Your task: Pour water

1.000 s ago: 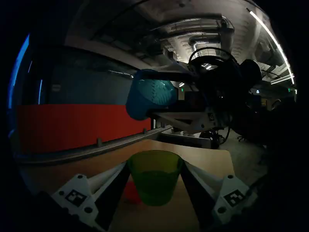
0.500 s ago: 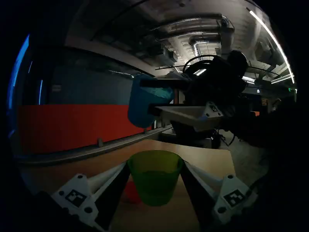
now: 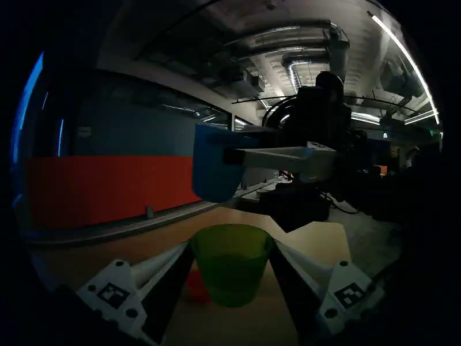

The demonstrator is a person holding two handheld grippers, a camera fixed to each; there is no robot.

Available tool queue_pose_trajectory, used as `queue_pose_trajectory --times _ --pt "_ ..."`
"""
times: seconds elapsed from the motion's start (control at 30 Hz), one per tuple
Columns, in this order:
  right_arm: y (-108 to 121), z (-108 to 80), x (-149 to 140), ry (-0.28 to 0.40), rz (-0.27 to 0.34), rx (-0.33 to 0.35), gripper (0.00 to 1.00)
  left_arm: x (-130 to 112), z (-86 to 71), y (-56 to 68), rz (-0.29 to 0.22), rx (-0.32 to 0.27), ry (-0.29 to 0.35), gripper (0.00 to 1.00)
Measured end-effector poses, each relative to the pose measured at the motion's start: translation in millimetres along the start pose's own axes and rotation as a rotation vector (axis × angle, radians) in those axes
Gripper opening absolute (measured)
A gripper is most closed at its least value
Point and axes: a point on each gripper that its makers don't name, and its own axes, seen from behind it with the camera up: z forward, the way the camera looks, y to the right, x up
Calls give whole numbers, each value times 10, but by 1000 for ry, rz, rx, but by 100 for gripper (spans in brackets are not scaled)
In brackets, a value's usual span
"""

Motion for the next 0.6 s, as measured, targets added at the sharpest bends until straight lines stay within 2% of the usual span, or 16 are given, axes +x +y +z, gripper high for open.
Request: queue_pose_trajectory --times 0.27,0.5,0.6 --pt "-20 17 -40 -17 59 2 90 -27 0 -22 0 6 -5 87" --pt "14 3 -111 -33 157 -3 90 -68 -17 -23 1 7 -20 87" --pt "34 -18 -185 -53 180 -6 90 -109 -27 -19 -1 6 -32 87"
